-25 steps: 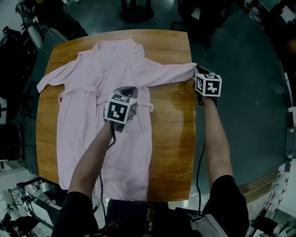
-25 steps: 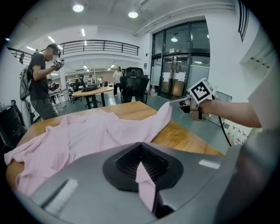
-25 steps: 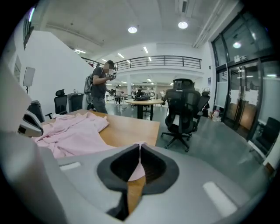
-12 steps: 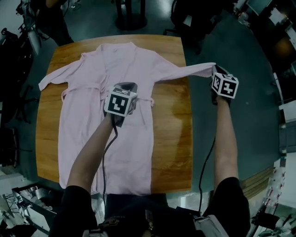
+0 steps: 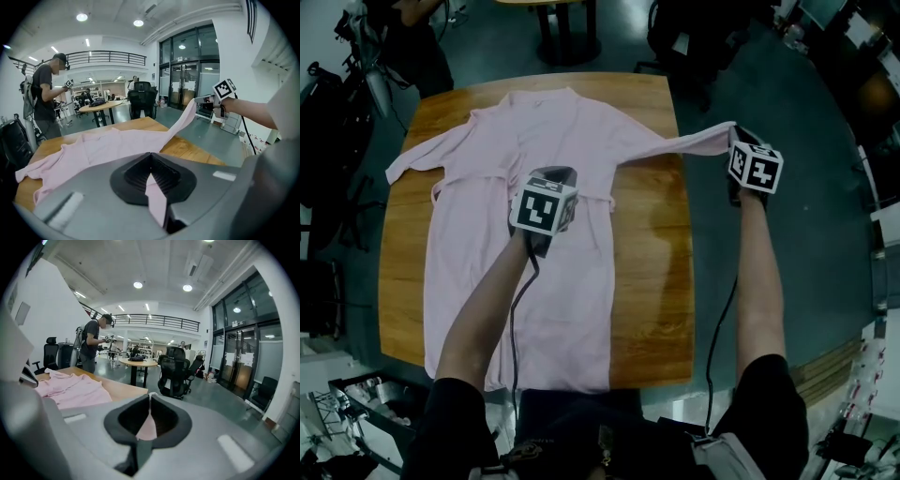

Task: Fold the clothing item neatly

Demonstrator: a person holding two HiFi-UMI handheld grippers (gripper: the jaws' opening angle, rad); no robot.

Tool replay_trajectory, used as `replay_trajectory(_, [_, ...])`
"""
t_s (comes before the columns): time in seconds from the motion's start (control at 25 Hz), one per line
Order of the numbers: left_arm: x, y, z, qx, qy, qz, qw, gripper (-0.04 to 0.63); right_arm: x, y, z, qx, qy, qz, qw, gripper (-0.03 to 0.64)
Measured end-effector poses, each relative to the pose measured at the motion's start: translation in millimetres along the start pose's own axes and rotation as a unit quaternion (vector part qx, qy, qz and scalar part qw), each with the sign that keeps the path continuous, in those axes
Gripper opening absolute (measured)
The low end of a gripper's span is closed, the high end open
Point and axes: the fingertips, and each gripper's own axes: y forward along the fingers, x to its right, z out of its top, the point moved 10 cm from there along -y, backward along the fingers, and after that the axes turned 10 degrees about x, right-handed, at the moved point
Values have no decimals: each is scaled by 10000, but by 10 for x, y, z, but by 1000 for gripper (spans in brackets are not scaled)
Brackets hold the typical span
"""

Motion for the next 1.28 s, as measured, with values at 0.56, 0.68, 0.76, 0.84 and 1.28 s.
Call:
replay_trajectory(0.56, [-1122, -636, -293, 225, -242, 159, 9993, 8, -2059, 323, 859, 697, -578, 1192, 9887, 17])
replay_trajectory(0.68, [-1399, -733, -371, 269, -337, 155, 9989, 8, -2559, 398, 1020, 789, -618, 1445, 9844, 17])
replay_trajectory(0.76, [-1584, -788, -459, 260, -435, 162, 9986, 8, -2913, 448, 1104, 842, -667, 1641, 9806, 17])
replay_trajectory(0.84, [-1769, -840, -554, 248, -557, 191, 9980, 8, -3280, 500, 1171, 888, -702, 1854, 9761, 17])
replay_trajectory(1.28, [-2466, -1061, -1039, 32, -939, 460, 9945, 8, -5280, 774, 491, 201, -551, 3178, 9463, 17])
